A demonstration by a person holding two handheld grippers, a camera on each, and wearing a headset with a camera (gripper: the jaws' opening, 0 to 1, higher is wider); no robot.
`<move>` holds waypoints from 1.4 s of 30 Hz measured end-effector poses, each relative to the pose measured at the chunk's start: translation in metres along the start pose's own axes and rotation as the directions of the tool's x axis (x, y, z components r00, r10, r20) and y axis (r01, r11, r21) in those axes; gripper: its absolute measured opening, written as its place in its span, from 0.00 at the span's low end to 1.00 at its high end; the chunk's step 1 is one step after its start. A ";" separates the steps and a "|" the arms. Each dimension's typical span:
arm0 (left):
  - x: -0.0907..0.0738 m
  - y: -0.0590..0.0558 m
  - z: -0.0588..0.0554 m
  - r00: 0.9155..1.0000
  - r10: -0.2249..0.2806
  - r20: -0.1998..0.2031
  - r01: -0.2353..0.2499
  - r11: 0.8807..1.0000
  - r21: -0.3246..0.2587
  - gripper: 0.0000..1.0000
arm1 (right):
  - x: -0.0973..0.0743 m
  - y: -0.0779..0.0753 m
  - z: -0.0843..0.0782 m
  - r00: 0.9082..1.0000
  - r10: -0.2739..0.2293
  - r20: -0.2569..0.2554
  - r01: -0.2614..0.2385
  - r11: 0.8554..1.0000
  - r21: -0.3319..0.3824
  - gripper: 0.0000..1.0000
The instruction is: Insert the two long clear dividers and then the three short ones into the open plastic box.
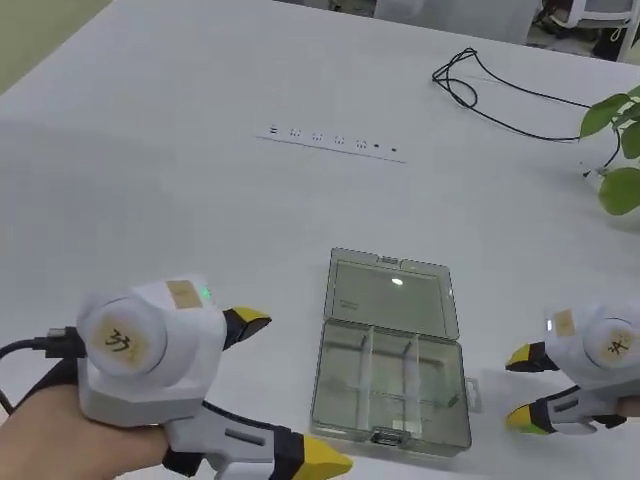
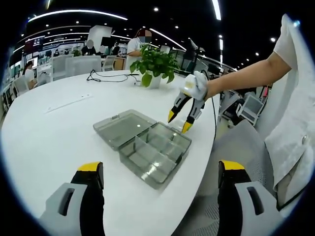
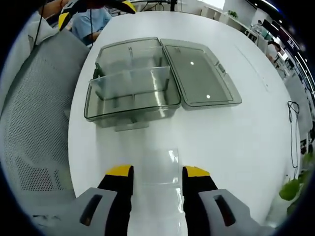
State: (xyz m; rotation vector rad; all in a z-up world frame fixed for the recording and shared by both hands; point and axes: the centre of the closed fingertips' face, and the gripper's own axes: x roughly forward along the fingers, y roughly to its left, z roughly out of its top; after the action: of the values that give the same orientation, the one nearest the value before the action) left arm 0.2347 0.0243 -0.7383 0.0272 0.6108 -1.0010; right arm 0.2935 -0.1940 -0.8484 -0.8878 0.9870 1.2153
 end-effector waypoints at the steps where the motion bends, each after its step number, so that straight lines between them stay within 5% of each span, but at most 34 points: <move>1: 0.000 0.000 0.000 1.000 -0.002 0.001 0.002 1.000 -0.002 0.99 | 0.002 0.000 -0.002 1.000 0.003 -0.009 -0.003 1.000 -0.003 0.40; 31: 0.001 0.000 0.002 1.000 -0.006 -0.003 0.006 1.000 0.002 0.98 | 0.006 -0.003 -0.004 0.999 0.014 -0.037 -0.014 1.000 -0.012 0.33; 42: 0.001 -0.004 0.004 1.000 -0.014 -0.006 0.014 1.000 0.015 0.98 | -0.003 -0.003 0.002 1.000 -0.028 -0.007 0.028 1.000 0.007 0.33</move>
State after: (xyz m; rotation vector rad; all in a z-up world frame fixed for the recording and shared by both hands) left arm 0.2337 0.0200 -0.7341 0.0399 0.6096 -1.0192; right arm 0.2965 -0.1938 -0.8451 -0.8979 0.9806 1.1849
